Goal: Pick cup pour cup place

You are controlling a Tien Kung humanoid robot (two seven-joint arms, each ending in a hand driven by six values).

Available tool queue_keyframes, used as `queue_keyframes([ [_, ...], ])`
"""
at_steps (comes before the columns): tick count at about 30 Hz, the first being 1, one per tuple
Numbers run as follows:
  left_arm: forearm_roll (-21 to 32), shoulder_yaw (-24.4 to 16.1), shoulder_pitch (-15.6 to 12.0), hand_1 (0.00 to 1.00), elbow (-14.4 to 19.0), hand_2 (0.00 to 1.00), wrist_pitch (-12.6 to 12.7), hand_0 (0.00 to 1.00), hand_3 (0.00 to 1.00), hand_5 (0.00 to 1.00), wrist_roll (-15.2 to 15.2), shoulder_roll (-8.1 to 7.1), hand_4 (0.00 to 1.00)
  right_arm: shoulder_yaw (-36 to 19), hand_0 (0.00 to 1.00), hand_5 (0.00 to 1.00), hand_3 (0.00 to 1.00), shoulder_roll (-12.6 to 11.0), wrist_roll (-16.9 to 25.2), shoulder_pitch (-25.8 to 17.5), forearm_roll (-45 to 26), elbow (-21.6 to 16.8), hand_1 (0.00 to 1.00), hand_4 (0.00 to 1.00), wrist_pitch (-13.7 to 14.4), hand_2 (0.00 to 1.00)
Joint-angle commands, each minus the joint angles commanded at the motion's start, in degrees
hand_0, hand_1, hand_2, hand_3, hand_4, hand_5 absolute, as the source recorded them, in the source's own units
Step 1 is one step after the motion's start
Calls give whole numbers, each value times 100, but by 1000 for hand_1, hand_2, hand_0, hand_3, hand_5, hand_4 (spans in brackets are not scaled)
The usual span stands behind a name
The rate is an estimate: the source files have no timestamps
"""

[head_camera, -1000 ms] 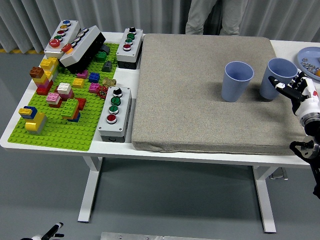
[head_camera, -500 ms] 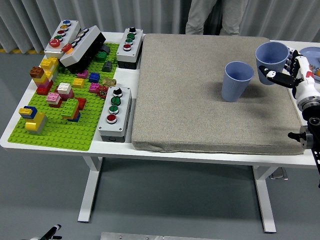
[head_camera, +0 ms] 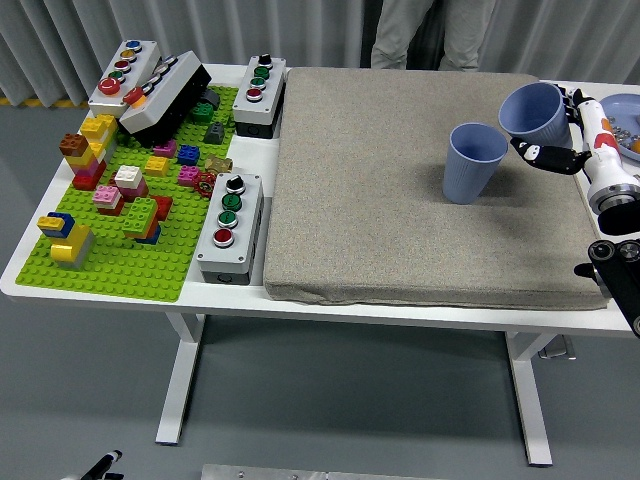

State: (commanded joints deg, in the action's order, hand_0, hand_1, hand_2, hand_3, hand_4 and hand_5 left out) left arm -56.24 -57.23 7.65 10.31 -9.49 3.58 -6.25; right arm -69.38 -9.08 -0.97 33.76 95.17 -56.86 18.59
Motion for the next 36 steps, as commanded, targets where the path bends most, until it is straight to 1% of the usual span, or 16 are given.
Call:
queue_keyframes([
  [5, -8, -14, 10, 825, 0, 896, 0, 838, 790, 998, -2, -2, 644, -21, 849, 217, 729, 2, -155, 13, 635, -68, 718, 762, 30, 624],
  [11, -10, -14, 22, 825, 0, 896, 1, 838, 790, 998, -2, -5, 644, -12, 849, 218, 731, 1, -441, 39, 1568, -150, 718, 763, 63, 624],
  [17, -11, -19, 19, 825, 0, 895, 3, 838, 791, 998, 0, -7, 644, 99, 848, 220, 731, 22, -663, 36, 2016, -269, 718, 761, 87, 622],
  [27, -31, -50, 19, 825, 0, 895, 4, 838, 790, 998, 10, -11, 644, 322, 849, 225, 729, 38, -862, 34, 2317, -509, 716, 762, 116, 621],
  [36, -17, -37, 10, 825, 0, 895, 3, 838, 790, 998, 17, -17, 644, 431, 849, 224, 729, 60, -885, 4, 2326, -554, 716, 761, 136, 620],
])
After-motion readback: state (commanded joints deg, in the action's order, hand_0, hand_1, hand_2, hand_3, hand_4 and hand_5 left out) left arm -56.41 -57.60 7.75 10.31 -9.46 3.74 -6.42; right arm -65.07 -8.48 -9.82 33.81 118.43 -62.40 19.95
